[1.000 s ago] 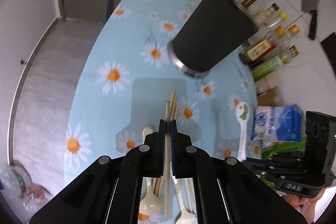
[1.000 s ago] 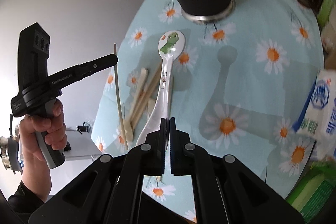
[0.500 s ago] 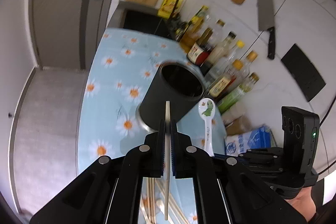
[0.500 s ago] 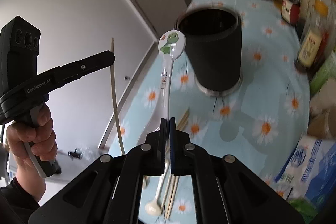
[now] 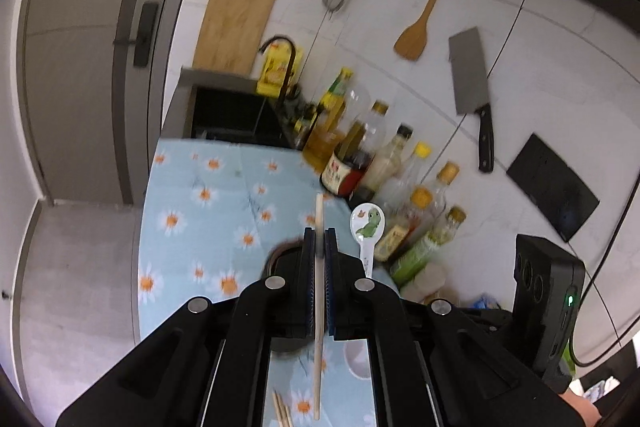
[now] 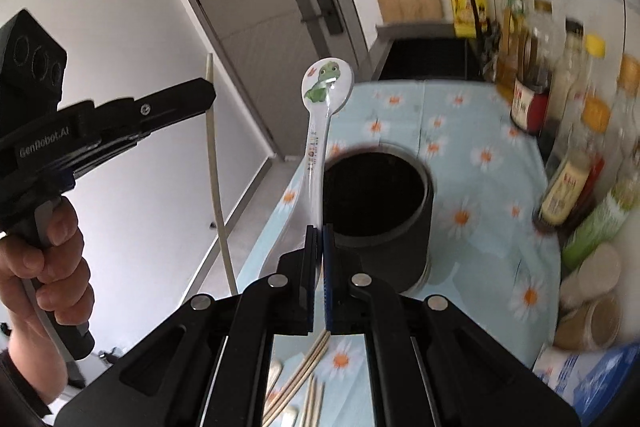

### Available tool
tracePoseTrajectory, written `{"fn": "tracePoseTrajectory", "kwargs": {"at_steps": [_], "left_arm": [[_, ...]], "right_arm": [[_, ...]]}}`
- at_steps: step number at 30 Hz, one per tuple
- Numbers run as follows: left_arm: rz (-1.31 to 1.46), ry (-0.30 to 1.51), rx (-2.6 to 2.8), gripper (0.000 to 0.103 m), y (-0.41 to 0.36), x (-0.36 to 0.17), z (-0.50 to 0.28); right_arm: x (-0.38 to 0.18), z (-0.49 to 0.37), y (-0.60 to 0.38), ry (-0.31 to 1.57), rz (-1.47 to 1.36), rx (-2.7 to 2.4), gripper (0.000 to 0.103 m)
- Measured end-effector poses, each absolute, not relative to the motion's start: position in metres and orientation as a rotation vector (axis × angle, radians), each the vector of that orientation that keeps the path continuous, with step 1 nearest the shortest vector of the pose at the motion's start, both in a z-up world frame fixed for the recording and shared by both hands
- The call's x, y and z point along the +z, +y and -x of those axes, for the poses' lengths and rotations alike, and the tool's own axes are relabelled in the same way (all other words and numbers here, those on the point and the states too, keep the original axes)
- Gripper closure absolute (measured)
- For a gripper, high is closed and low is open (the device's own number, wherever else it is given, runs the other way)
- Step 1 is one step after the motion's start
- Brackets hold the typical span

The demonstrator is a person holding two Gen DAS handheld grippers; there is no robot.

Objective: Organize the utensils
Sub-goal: 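Lower the dinosaur spoon into the black holder and open the right gripper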

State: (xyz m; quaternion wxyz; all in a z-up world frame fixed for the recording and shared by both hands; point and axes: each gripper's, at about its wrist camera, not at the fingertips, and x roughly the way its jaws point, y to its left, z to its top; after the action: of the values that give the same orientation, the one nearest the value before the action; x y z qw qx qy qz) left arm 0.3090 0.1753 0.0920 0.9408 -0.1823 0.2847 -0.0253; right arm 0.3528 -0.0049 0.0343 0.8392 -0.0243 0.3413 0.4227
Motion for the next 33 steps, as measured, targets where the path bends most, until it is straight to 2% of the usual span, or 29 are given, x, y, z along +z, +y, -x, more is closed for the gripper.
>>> {"fn": "tracePoseTrajectory", "kwargs": {"at_steps": [4,14,26,33], "left_arm": [[0.365,0.498,-0.067,0.1,0.183,0.108,-0.318],[0.359,0.292,-0.028,0.1,0.196,0.132,-0.333],[0.318,0.207,-0.036,0.1,0.183,0.085,-0.331],[0.267,0.249,-0.05,0.099,0.17,0.06,-0.331]], "right_arm": [[0.048,-0.359,-0.004,0.595,0.042,0.829,0.099],[0.052,-0.382,-0.002,0.482,0.013,0.774,0.099],[0.008,-0.387,0.007,0.509,0.058,0.719,0.099],[-0.007,-0.381,0.013,0.518,0.093,0.725,0.099]]}}
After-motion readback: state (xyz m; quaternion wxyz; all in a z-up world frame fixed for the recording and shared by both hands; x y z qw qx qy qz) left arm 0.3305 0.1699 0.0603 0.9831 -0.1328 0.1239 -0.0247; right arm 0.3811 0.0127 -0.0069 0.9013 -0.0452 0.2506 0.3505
